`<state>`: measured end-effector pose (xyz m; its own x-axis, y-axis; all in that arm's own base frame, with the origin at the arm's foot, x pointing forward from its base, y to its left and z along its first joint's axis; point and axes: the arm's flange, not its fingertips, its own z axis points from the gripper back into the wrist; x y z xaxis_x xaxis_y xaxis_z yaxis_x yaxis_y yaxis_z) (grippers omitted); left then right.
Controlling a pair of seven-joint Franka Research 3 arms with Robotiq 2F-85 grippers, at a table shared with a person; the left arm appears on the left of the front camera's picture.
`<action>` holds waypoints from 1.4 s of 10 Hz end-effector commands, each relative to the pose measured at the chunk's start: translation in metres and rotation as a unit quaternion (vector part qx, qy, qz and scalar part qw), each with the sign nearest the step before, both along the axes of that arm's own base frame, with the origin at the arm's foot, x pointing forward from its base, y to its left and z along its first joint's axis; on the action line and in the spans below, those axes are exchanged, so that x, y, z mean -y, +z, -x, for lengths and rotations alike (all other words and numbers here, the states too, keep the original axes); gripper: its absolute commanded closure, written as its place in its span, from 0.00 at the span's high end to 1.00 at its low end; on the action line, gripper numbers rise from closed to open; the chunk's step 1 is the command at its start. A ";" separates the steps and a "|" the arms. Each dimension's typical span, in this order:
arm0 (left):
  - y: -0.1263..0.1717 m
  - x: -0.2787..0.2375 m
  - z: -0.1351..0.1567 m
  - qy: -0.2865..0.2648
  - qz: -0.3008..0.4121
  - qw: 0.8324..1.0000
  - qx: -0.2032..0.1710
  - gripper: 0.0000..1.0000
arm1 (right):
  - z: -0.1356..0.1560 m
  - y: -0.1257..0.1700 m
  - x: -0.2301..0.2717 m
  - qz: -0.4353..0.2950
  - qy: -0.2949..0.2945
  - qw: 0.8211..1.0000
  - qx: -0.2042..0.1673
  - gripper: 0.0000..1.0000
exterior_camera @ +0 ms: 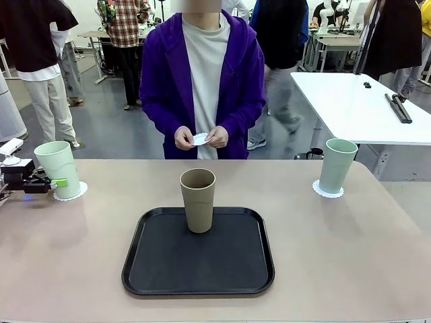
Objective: Place coasters on the table and set cups on them.
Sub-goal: Take one Reusable plastic cup from the Flat Tray and place it on a coaster set by the human.
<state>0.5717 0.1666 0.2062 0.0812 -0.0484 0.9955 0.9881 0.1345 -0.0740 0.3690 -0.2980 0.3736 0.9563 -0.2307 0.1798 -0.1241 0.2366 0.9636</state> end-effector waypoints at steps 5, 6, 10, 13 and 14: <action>0.000 -0.005 0.001 -0.020 -0.031 0.999 0.027 1.00 | 0.000 0.001 -0.001 -0.005 -0.001 1.000 0.002 1.00; 0.001 -0.005 0.001 -0.020 -0.048 0.998 0.031 1.00 | 0.000 0.001 -0.001 -0.005 -0.001 1.000 0.002 1.00; 0.008 -0.005 0.000 -0.030 -0.113 0.993 0.032 1.00 | 0.000 0.001 -0.001 -0.005 -0.001 1.000 0.002 1.00; 0.028 -0.016 0.002 -0.024 -0.156 0.987 0.020 1.00 | 0.000 0.001 -0.001 -0.005 -0.001 1.000 0.002 1.00; 0.036 -0.021 0.003 -0.019 -0.189 0.982 0.011 1.00 | 0.000 0.001 -0.001 -0.005 -0.001 1.000 0.002 1.00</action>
